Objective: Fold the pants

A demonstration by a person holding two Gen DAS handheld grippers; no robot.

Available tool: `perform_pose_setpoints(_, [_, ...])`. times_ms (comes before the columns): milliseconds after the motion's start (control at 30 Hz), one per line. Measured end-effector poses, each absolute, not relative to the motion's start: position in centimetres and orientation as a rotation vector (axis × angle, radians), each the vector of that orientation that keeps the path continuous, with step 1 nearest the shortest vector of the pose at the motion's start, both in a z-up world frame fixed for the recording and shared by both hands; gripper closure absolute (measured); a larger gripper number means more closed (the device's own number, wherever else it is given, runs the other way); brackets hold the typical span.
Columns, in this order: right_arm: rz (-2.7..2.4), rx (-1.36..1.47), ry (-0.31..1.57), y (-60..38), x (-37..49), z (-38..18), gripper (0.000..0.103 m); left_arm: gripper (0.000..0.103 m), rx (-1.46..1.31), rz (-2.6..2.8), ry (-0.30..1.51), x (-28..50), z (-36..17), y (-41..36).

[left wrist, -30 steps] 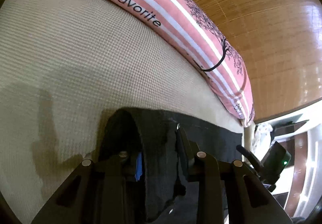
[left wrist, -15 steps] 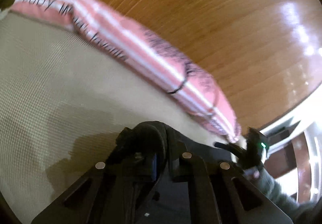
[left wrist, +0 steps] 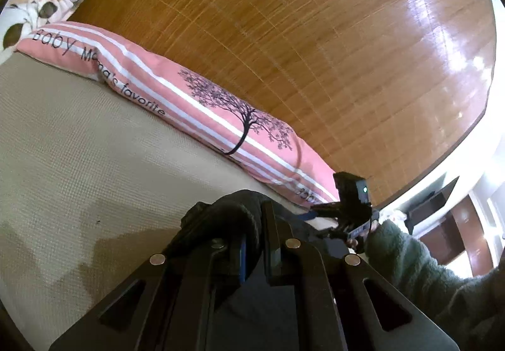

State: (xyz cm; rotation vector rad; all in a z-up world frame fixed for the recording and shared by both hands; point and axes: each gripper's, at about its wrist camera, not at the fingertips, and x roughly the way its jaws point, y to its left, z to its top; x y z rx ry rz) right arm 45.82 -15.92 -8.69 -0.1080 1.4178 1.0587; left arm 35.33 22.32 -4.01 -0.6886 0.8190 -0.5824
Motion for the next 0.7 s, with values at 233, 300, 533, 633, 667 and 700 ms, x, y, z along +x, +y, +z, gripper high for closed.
perform_pose_setpoints(233, [1.015,-0.139,1.475,-20.8,45.1,-10.0,0.043,0.095,-0.676,-0.535,0.842,35.9,-4.2,22.1])
perform_pose_setpoints(300, [0.987,-0.138,1.487,-22.8,44.7,-10.1,0.048,0.095,-0.667,-0.520,0.848,36.0,-4.2,22.0])
perform_pose_setpoints(533, [0.900,-0.160,1.454,-25.4,43.8,-9.9,0.067,0.095,-0.661,-0.473,0.862,36.5,-4.9,21.8])
perform_pose_setpoints(633, [0.837,-0.183,1.413,-25.7,43.2,-9.6,0.085,0.095,-0.648,-0.442,0.876,36.8,-5.1,21.5])
perform_pose_setpoints(667, [0.815,-0.177,1.399,-25.8,42.9,-9.3,0.089,0.095,-0.637,-0.428,0.881,36.8,-5.1,21.3])
perform_pose_setpoints(700, [0.794,-0.183,1.382,-25.8,42.3,-8.9,0.092,0.095,-0.622,-0.417,0.882,36.9,-5.1,21.1])
